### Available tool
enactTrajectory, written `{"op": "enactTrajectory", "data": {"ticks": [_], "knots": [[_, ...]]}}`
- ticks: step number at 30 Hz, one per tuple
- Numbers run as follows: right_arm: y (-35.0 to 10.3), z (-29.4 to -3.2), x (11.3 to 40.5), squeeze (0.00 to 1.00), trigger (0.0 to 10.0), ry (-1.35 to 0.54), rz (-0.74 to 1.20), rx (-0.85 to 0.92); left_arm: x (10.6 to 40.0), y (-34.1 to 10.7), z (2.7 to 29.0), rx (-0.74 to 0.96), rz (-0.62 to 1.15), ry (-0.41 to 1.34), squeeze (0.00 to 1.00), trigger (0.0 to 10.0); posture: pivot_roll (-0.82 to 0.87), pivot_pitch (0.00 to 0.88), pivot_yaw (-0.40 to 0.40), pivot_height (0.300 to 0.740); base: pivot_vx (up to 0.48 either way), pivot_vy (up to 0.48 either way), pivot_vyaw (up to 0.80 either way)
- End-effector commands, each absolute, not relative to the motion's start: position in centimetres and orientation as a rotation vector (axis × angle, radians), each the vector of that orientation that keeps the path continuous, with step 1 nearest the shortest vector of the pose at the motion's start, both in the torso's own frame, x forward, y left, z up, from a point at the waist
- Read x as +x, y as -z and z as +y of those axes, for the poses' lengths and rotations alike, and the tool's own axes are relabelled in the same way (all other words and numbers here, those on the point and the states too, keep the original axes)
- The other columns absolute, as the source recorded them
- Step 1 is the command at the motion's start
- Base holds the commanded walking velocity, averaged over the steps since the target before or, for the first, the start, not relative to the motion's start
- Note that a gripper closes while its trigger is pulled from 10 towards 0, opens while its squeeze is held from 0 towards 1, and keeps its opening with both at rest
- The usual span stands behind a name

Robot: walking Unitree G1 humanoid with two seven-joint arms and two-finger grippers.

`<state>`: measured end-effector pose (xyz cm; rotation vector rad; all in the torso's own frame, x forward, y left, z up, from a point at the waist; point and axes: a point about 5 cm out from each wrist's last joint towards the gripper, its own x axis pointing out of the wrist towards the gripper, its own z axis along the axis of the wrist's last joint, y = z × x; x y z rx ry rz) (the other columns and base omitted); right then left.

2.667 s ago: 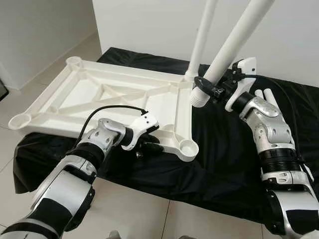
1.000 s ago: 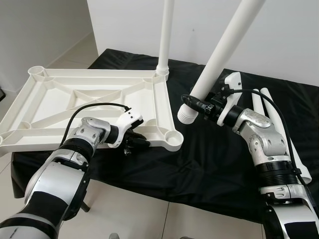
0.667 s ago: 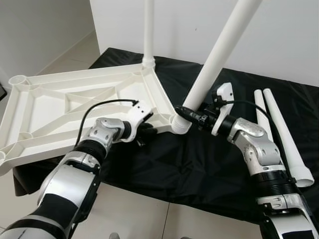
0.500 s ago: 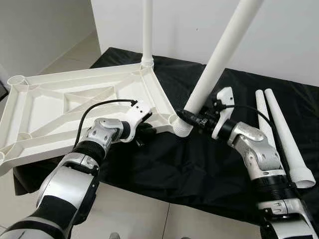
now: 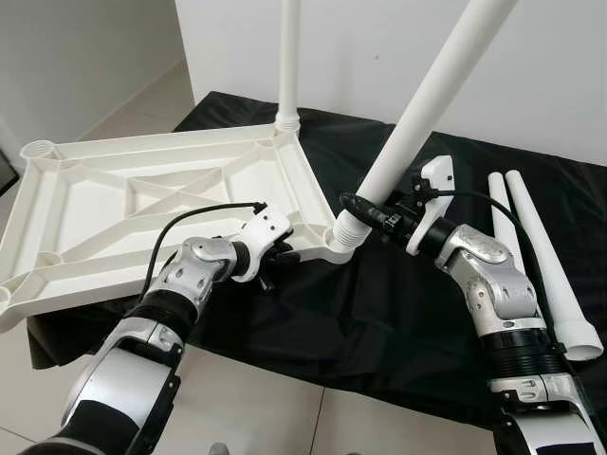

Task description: Building children table

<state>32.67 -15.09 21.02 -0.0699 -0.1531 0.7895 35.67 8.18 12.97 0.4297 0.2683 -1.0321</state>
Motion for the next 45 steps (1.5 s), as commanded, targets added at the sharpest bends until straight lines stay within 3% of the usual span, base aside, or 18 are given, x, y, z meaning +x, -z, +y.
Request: {"op": "enactTrajectory", "data": {"ticks": [1, 13, 23, 45], "knots": [[-21.4, -15.2, 32.7, 0.00, 10.0, -0.803, -0.171, -0.077, 34.8, -12.2, 7.0, 0.422, 0.285, 1.120, 0.00, 10.0, -0.05, 0.006, -0.014, 0.740, 0.000, 0.000, 0.00], [-19.8, -16.0, 32.0, 0.00, 10.0, -0.815, -0.108, -0.134, 34.3, -12.5, 6.6, 0.466, 0.244, 1.109, 0.00, 10.0, -0.06, 0.007, -0.008, 0.740, 0.000, 0.000, 0.00], [-18.2, -14.9, 30.8, 0.00, 10.0, -0.824, -0.139, -0.121, 33.6, -12.1, 6.9, 0.478, 0.240, 1.102, 0.00, 10.0, -0.06, 0.011, -0.007, 0.740, 0.000, 0.000, 0.00], [-18.3, -15.1, 30.6, 0.00, 10.0, -0.782, -0.170, -0.086, 32.3, -11.2, 6.7, 0.584, 0.211, 1.069, 0.00, 10.0, -0.06, 0.017, -0.009, 0.740, 0.000, 0.000, 0.00]]}}
